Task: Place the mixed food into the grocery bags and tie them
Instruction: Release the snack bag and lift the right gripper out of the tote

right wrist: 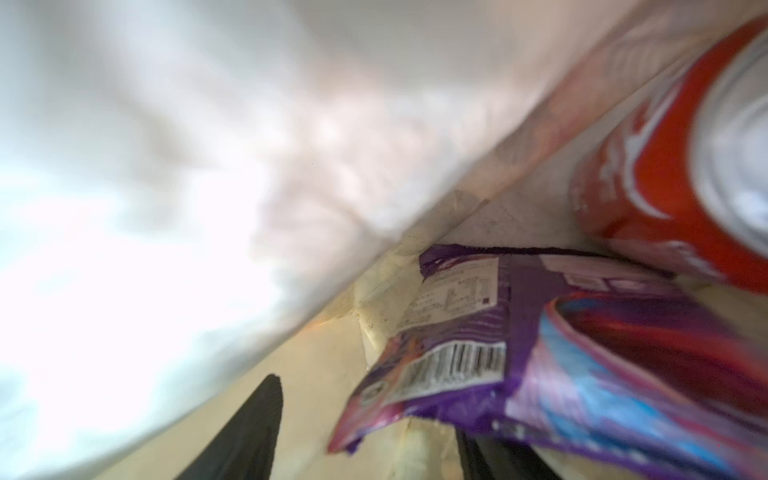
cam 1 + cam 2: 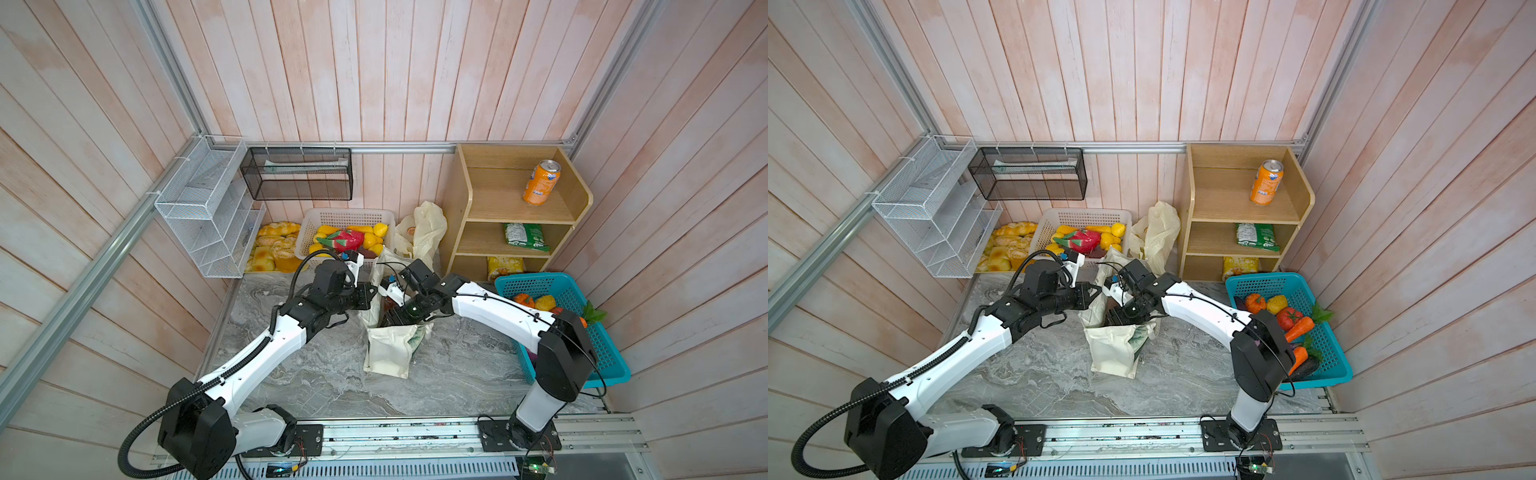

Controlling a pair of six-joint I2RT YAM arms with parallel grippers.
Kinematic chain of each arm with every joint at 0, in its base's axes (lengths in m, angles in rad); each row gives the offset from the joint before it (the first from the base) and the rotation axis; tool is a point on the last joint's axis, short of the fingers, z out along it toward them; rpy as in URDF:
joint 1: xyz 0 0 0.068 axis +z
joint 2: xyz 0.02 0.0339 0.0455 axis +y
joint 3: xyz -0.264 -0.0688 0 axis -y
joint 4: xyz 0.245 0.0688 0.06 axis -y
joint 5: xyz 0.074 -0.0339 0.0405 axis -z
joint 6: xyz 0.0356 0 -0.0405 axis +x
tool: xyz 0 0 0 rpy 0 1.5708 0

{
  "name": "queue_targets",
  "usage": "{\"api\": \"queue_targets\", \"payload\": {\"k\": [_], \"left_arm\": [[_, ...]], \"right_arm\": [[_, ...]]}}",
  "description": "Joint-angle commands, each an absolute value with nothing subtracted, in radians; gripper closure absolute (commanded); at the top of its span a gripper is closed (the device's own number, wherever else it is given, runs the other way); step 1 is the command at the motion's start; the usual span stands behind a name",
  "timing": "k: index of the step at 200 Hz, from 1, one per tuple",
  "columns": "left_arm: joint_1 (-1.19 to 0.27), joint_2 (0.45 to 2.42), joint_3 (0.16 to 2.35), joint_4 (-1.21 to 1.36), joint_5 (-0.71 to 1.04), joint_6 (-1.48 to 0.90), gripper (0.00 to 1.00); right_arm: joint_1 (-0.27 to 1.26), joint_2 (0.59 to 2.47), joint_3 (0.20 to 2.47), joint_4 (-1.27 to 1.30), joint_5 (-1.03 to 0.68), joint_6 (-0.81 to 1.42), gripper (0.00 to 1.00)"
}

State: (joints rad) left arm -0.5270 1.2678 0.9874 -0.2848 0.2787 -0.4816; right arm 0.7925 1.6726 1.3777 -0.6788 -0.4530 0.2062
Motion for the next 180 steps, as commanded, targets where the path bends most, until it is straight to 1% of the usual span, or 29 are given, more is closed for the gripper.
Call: {"api": "queue_targets", "payload": {"k": [1,19,49,73,88,112,139,147,151,155,161,164,174,180], "left_arm": [[-0.529,1.259,1.005,-0.297,0.265,-0.463,1.00],[-0.528,1.259,1.000,-0.299,0.263,-0.461,1.00],[-0.529,1.257,0.994,-0.297,0.265,-0.460,1.00],[-0.530,1.256,0.992,-0.294,0.263,-0.460,1.00],[-0.529,1.257,0.993,-0.292,0.264,-0.460,1.00],[-0.529,1.261,0.996,-0.292,0.268,-0.461,1.00],[-0.529,1.266,0.999,-0.293,0.269,-0.458,1.00],[-0.528,1.265,0.999,-0.294,0.270,-0.458,1.00],[-0.529,1.266,0.999,-0.292,0.269,-0.458,1.00],[-0.529,1.266,1.000,-0.295,0.270,-0.457,1.00],[-0.528,1.265,1.000,-0.299,0.266,-0.456,1.00],[-0.527,1.263,1.001,-0.302,0.261,-0.455,1.00],[-0.517,1.253,1.010,-0.323,0.233,-0.450,1.00],[-0.505,1.242,1.012,-0.336,0.217,-0.448,1.00]], "right_arm": [[0.792,1.560,1.466,-0.762,-0.389,0.189,0.31],[0.780,1.475,1.488,-0.778,-0.341,0.208,0.30],[0.744,1.321,1.450,-0.748,-0.232,0.275,0.28],[0.688,1.202,1.331,-0.677,-0.164,0.373,0.26],[0.657,1.144,1.240,-0.617,-0.153,0.432,0.24],[0.627,1.115,1.141,-0.542,-0.171,0.489,0.24],[0.616,1.158,1.086,-0.490,-0.196,0.496,0.25],[0.613,1.176,1.078,-0.474,-0.215,0.493,0.31],[0.611,1.185,1.075,-0.467,-0.227,0.491,0.36],[0.611,1.194,1.072,-0.460,-0.238,0.490,0.46],[0.611,1.208,1.075,-0.452,-0.253,0.490,0.64],[0.611,1.213,1.076,-0.449,-0.259,0.489,0.70],[0.612,1.230,1.090,-0.439,-0.287,0.489,1.00],[0.615,1.240,1.100,-0.436,-0.305,0.492,1.00]]}}
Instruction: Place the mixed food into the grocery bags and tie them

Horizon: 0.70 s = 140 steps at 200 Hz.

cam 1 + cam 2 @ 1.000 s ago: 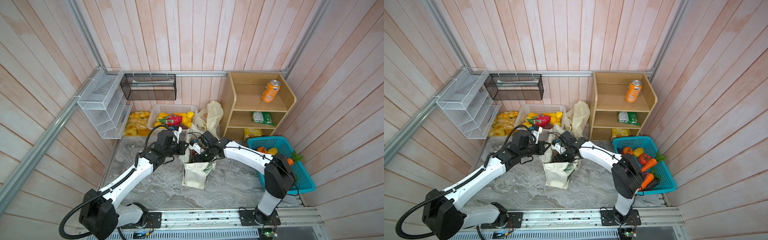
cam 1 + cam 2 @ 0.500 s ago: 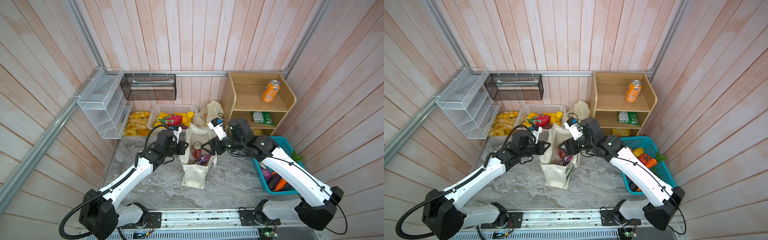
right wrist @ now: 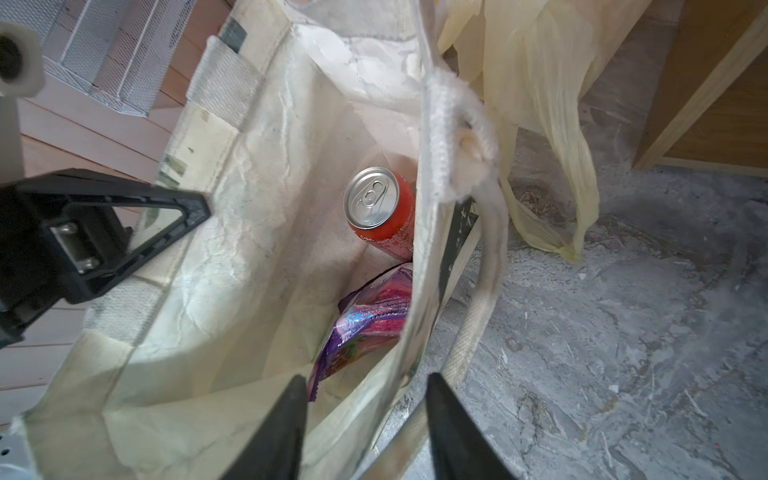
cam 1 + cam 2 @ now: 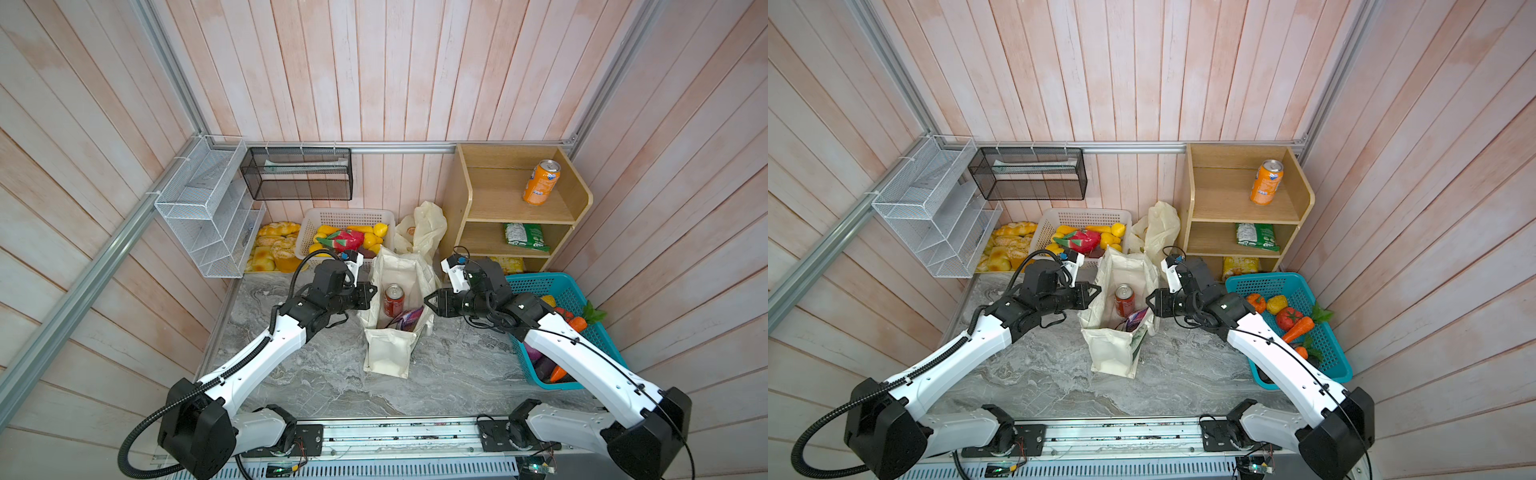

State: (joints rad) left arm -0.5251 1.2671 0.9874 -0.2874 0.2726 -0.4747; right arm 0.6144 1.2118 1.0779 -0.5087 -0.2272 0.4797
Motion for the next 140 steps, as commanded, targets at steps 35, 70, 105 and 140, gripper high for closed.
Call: {"api": "queue_targets", "payload": {"k": [35,70,105,140], "left_arm": [[-0.341,1.160,1.026,-0.406,0.221,-0.442,1.00],[-0.189,1.123,1.054,-0.491,0.215,-0.393,1.00],[-0.057,1.103,1.044,-0.526,0.182,-0.348,1.00],[0.050,1.129,1.026,-0.480,0.144,-0.321,1.00]], "right_arm": [[0.697,1.306,1.192,-0.392,-0.321,0.519,1.00],[0.788,1.423,1.271,-0.270,-0.348,0.595,1.00],[0.857,1.580,1.380,-0.160,-0.356,0.654,1.00],[0.905,1.739,1.524,-0.119,-0.351,0.685,1.00]]}}
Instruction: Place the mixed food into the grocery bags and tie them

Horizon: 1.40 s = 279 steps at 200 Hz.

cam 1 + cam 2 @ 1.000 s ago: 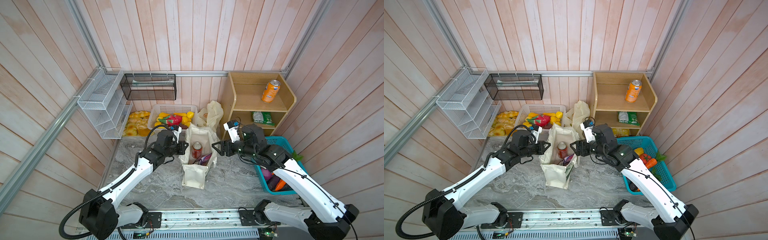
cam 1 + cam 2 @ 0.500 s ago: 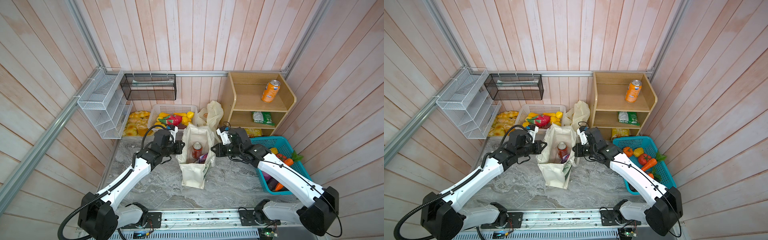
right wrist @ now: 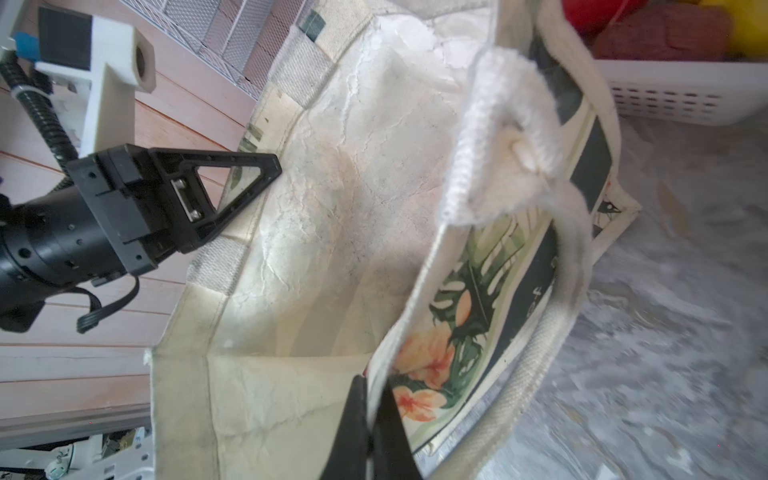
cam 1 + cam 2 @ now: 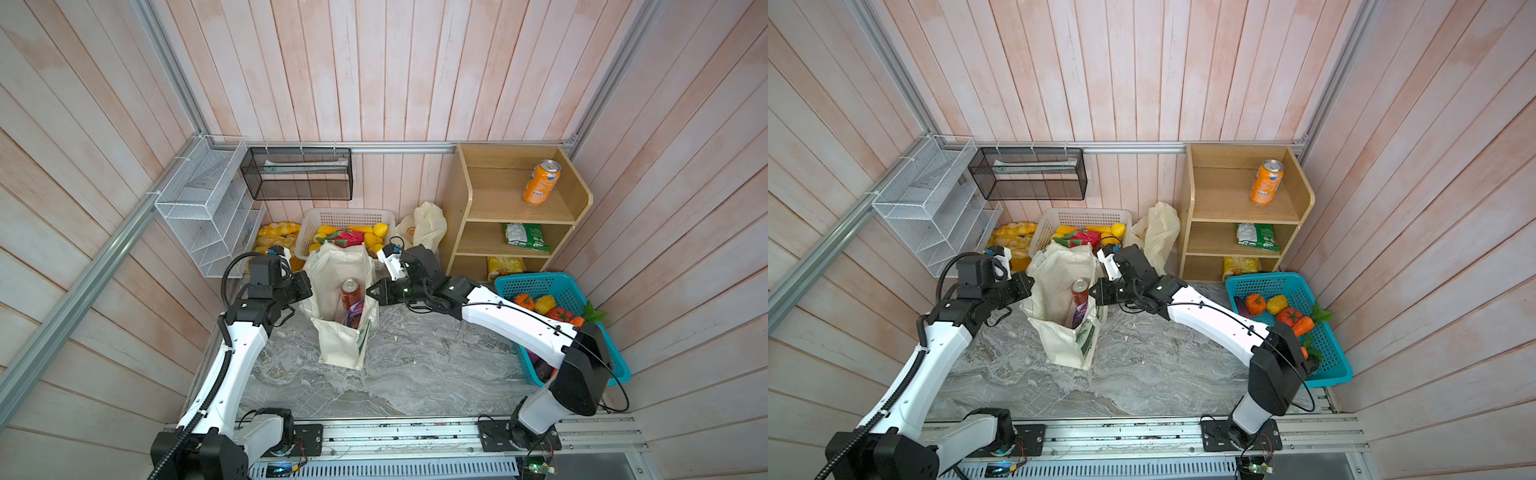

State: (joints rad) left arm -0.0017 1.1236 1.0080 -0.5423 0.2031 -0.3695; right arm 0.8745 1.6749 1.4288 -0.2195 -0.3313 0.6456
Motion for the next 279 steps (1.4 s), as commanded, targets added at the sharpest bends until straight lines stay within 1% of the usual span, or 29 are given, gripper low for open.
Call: {"api": "queue_targets", "payload": {"k": [1,40,48,52,62,72,91,111,123,141,158,165,178,180,182,198,216,249,279], "left_arm": [[0.052,1.131,1.027,-0.478,0.143,-0.321,1.00],[0.098,1.206,1.082,-0.473,0.137,-0.284,1.00],[0.100,1.215,1.092,-0.471,0.135,-0.277,1.00],[0.099,1.220,1.096,-0.471,0.135,-0.273,1.00],[0.100,1.228,1.108,-0.472,0.135,-0.269,1.00],[0.101,1.237,1.118,-0.477,0.140,-0.263,0.92],[0.101,1.238,1.130,-0.482,0.140,-0.258,0.71],[0.101,1.225,1.139,-0.485,0.137,-0.258,0.53],[0.101,1.214,1.145,-0.488,0.133,-0.258,0.44],[0.101,1.192,1.163,-0.495,0.148,-0.265,0.37],[0.101,1.163,1.176,-0.490,0.195,-0.278,0.34],[0.099,1.149,1.181,-0.485,0.226,-0.284,0.33],[0.094,1.128,1.189,-0.475,0.291,-0.298,0.32],[0.093,1.125,1.191,-0.474,0.298,-0.301,0.32],[0.091,1.123,1.194,-0.474,0.306,-0.304,0.31],[0.056,1.109,1.212,-0.472,0.360,-0.317,0.31],[-0.037,1.106,1.243,-0.484,0.349,-0.322,0.30],[-0.242,1.137,1.304,-0.474,0.288,-0.360,0.29],[-0.432,1.215,1.353,-0.444,0.196,-0.383,0.28]], "right_arm": [[0.906,1.744,1.528,-0.119,-0.351,0.685,1.00],[0.918,1.838,1.627,-0.127,-0.359,0.697,1.00],[0.917,1.842,1.629,-0.130,-0.358,0.694,0.93],[0.917,1.842,1.630,-0.133,-0.355,0.692,0.88],[0.916,1.838,1.631,-0.145,-0.350,0.680,0.72],[0.912,1.827,1.629,-0.161,-0.338,0.664,0.59],[0.895,1.782,1.598,-0.174,-0.328,0.644,0.42],[0.871,1.709,1.545,-0.169,-0.316,0.634,0.32],[0.852,1.662,1.517,-0.172,-0.317,0.624,0.29],[0.825,1.589,1.472,-0.181,-0.315,0.611,0.26],[0.798,1.513,1.416,-0.185,-0.297,0.606,0.21],[0.786,1.480,1.388,-0.183,-0.288,0.606,0.17],[0.765,1.413,1.331,-0.180,-0.256,0.607,0.08],[0.762,1.404,1.321,-0.180,-0.251,0.609,0.03],[0.758,1.391,1.311,-0.177,-0.247,0.610,0.02],[0.723,1.305,1.226,-0.166,-0.208,0.627,0.02],[0.672,1.220,1.141,-0.165,-0.176,0.653,0.02],[0.566,1.108,1.036,-0.196,-0.177,0.679,0.02],[0.500,1.013,0.930,-0.199,-0.172,0.701,0.02]]}}
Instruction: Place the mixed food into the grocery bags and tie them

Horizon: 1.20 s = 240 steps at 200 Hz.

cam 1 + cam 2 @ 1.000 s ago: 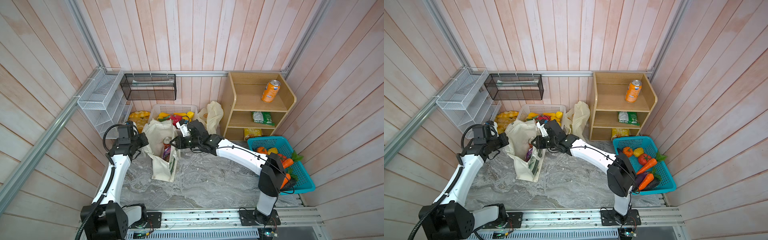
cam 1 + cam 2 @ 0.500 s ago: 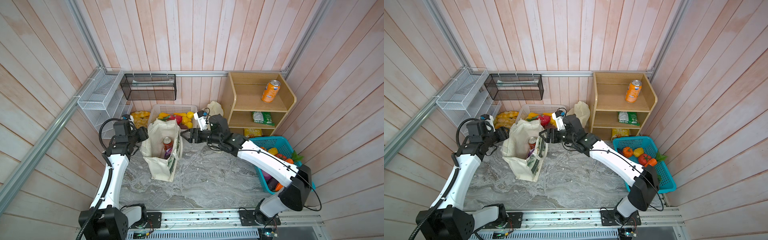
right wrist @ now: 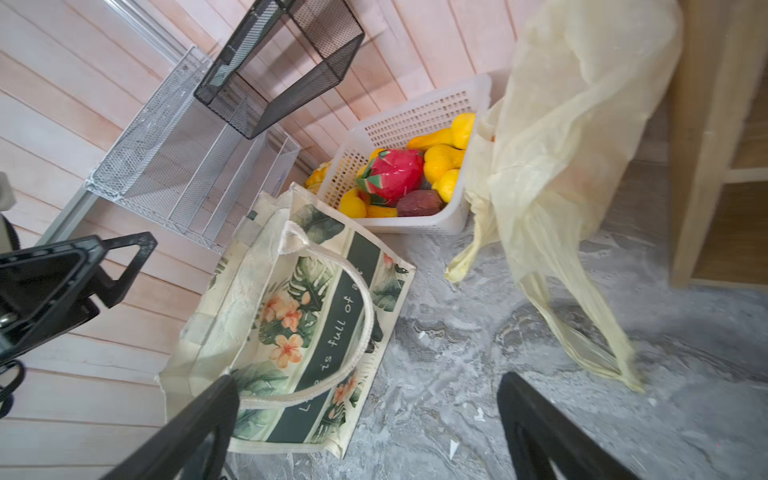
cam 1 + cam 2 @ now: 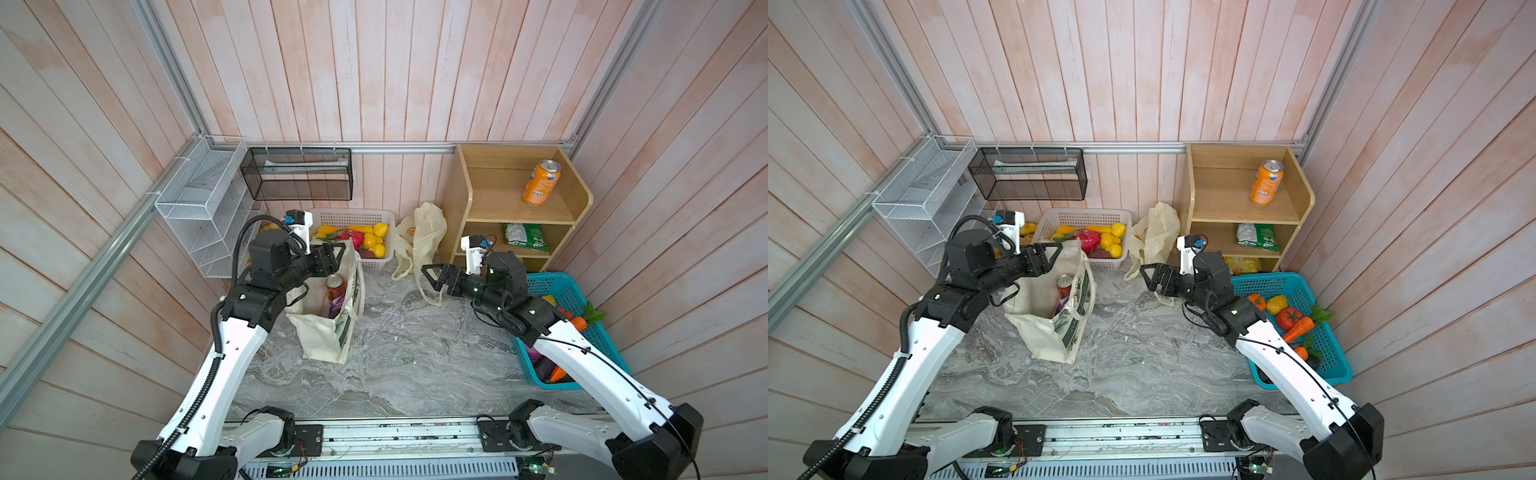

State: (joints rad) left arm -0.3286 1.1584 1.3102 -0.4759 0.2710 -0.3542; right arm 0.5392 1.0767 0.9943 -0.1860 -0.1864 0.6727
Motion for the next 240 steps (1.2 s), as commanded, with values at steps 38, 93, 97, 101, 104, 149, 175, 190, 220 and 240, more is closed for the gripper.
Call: {"api": "queue_targets", "payload": {"k": [38,93,97,101,104,149,175,190,220,240], "left_arm": [[-0.604,1.382,1.417,-0.412,0.105,-0.386,0.27],[-0.680,1.664,1.500,-0.402,-0.037,-0.397,0.27],[-0.680,1.683,1.507,-0.401,-0.043,-0.397,0.27],[-0.680,1.703,1.514,-0.401,-0.044,-0.396,0.27],[-0.680,1.719,1.523,-0.400,-0.046,-0.394,0.27],[-0.681,1.921,1.637,-0.418,-0.048,-0.350,0.26],[-0.680,2.009,1.709,-0.445,-0.102,-0.337,0.26],[-0.679,2.056,1.757,-0.463,-0.129,-0.324,0.26],[-0.675,2.105,1.802,-0.465,-0.133,-0.299,0.63],[-0.675,2.096,1.781,-0.465,-0.116,-0.298,0.92]], "right_arm": [[0.441,0.895,0.784,-0.184,-0.158,0.751,0.02],[0.372,0.767,0.617,-0.198,-0.206,0.789,0.04],[0.368,0.761,0.610,-0.203,-0.212,0.786,0.05],[0.365,0.755,0.603,-0.209,-0.217,0.785,0.04],[0.363,0.750,0.597,-0.211,-0.221,0.785,0.05],[0.347,0.693,0.525,-0.216,-0.255,0.806,0.06],[0.347,0.675,0.506,-0.216,-0.261,0.809,0.07],[0.346,0.675,0.506,-0.214,-0.270,0.810,0.07],[0.345,0.678,0.519,-0.219,-0.273,0.803,0.09],[0.345,0.675,0.525,-0.227,-0.273,0.801,0.09]]}}
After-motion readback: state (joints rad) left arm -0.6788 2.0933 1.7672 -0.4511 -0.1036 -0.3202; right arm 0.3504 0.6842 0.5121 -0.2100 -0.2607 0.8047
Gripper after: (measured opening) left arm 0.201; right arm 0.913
